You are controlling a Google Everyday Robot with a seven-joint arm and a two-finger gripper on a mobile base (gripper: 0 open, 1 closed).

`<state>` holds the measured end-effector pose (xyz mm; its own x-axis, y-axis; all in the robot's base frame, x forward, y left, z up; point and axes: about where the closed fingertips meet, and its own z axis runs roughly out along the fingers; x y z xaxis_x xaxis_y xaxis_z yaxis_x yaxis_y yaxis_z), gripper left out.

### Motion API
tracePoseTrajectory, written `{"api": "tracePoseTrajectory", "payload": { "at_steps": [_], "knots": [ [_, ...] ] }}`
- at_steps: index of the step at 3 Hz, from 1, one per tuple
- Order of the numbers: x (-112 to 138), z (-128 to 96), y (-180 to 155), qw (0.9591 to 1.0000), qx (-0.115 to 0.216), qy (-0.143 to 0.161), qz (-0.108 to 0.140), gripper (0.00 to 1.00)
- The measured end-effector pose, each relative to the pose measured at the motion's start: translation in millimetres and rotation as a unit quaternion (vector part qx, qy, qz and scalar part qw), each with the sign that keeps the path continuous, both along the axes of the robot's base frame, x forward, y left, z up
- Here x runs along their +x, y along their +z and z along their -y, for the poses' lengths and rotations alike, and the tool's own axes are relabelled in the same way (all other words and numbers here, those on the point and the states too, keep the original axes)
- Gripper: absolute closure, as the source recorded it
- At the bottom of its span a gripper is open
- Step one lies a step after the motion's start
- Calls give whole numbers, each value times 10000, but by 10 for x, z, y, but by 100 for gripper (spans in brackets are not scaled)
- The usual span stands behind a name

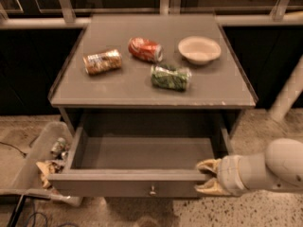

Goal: Open top drawer

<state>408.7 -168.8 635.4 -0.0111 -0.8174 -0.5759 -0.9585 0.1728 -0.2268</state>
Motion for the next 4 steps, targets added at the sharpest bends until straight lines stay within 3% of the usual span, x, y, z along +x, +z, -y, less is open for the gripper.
{"api": "tracePoseTrajectory", "payload": {
  "at_steps": [2, 3, 4],
  "knots": [
    [-5, -1, 27, 10000, 0, 0, 0, 58],
    [-5, -2, 27, 10000, 0, 1, 0, 54],
    [-5, -2, 27, 10000, 0, 1, 0, 77]
  ]
}}
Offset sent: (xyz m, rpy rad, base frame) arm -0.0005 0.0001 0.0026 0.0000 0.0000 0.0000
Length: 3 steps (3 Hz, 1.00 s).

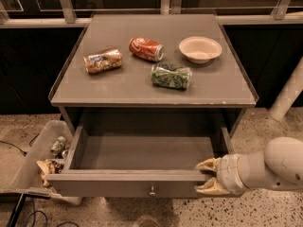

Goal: Open top drawer

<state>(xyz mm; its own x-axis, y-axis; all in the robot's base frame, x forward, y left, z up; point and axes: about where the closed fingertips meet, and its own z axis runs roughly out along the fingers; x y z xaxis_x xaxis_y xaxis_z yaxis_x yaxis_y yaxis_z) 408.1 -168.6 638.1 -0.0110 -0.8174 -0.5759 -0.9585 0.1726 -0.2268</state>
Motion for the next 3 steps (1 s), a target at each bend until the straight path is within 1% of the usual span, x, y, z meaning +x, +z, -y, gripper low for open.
{"api": "tracePoseTrajectory", "payload": {
  "at_steps": [1, 2, 3],
  "knots": [
    [-145, 71, 5, 10000, 35, -3, 51, 99],
    [-145, 69, 7, 10000, 35, -3, 51, 100],
    [-237, 87, -3, 10000, 51, -23, 54, 100]
  ]
}}
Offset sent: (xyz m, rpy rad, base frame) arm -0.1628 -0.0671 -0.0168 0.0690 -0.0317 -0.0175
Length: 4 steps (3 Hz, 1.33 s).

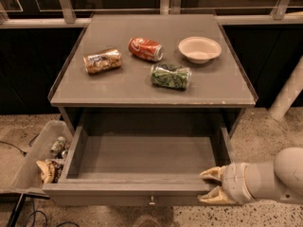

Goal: Open top drawer

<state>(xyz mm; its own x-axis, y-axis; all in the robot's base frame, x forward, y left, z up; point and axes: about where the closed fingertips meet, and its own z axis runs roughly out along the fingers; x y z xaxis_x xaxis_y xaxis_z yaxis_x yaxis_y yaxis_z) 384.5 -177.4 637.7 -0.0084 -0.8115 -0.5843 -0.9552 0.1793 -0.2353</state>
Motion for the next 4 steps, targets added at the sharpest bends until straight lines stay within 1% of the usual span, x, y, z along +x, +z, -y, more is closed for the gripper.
{"api": "tracePoseTrajectory", "payload": {
  "at_steps": [1, 2, 3, 4],
  "knots": [
    [-2, -7, 10, 10000, 0, 0, 0, 100],
    [-78, -10, -5, 10000, 19, -21, -17, 100],
    [-158, -67, 37, 10000, 41, 22, 10, 100],
    [-158, -67, 37, 10000, 41, 23, 10, 81]
  ]
}}
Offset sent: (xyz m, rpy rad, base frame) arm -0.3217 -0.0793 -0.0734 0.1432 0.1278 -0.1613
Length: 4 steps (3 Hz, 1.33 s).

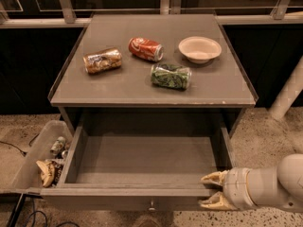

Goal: Open top drawer

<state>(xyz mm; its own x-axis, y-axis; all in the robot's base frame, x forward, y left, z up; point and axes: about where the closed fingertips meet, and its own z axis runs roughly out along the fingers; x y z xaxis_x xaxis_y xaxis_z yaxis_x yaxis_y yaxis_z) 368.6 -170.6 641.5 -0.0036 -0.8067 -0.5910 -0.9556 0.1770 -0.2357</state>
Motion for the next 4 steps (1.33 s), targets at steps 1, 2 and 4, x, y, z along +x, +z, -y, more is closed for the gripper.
{"api": "tracePoseTrajectory", "payload": {
  "at_steps": [1, 2, 4],
  "knots": [
    [0, 0, 0, 10000, 0, 0, 0, 58],
    [0, 0, 0, 10000, 0, 0, 0, 35],
    [0, 0, 0, 10000, 0, 1, 0, 0]
  ]
}}
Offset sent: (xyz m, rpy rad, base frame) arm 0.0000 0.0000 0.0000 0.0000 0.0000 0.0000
